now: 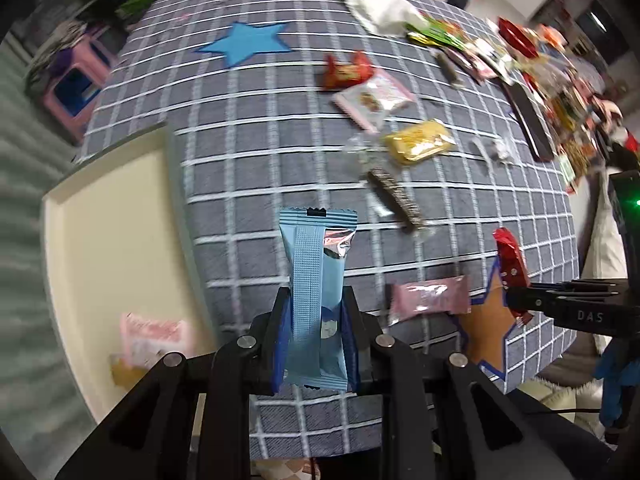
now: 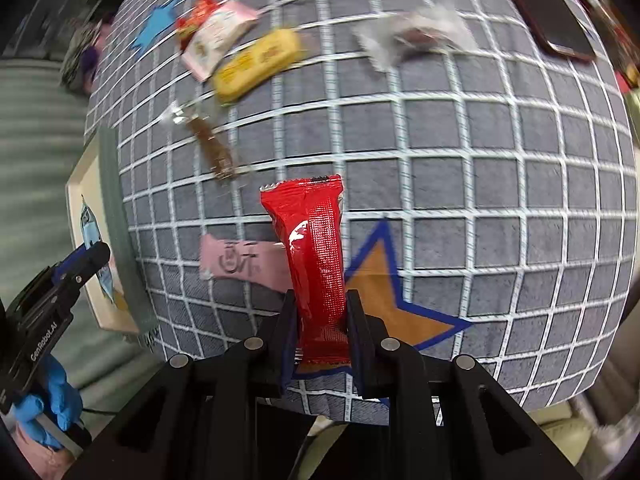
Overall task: Organize snacks
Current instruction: 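Carry both bars to the cream tray and release them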
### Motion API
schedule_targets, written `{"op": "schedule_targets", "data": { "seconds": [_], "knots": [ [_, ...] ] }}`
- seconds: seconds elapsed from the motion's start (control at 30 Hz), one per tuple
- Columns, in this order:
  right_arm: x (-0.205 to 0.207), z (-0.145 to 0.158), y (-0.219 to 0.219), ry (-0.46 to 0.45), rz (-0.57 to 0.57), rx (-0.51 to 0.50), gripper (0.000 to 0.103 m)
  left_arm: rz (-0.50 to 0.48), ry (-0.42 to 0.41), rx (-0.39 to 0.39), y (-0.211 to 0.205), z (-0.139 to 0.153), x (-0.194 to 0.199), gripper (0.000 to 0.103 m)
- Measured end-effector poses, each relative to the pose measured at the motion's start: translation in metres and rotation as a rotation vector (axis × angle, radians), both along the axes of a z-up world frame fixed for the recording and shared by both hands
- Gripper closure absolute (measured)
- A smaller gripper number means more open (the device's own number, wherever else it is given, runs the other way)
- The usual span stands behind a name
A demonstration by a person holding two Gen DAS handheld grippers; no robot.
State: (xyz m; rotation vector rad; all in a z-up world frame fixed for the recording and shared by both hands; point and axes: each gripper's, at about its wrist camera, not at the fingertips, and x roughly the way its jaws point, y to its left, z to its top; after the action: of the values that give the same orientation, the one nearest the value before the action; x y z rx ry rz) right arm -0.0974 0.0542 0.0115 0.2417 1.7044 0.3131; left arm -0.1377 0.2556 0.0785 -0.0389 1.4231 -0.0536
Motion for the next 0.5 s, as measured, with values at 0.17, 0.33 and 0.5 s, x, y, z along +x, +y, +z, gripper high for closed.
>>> {"op": "schedule_targets", "data": {
  "seconds": [0.17,0.33,0.5],
  "knots": [
    [-0.003,0.016,0.040,-0.015,0.129,0.009,0.079,0.111,-0.013,0.017,0.041,0.007,-0.013,0.077],
    [0.005,0.028,0.103,-0.028,0.264,0.043,0.079,0.218,-0.018,0.035,0.081,0.008,-0.030,0.077],
    [0.006,0.039,0.183,-0.042,0.423,0.079,0.079,0.312,-0.016,0.055,0.126,0.007,-0.043,0.077]
  ]
}}
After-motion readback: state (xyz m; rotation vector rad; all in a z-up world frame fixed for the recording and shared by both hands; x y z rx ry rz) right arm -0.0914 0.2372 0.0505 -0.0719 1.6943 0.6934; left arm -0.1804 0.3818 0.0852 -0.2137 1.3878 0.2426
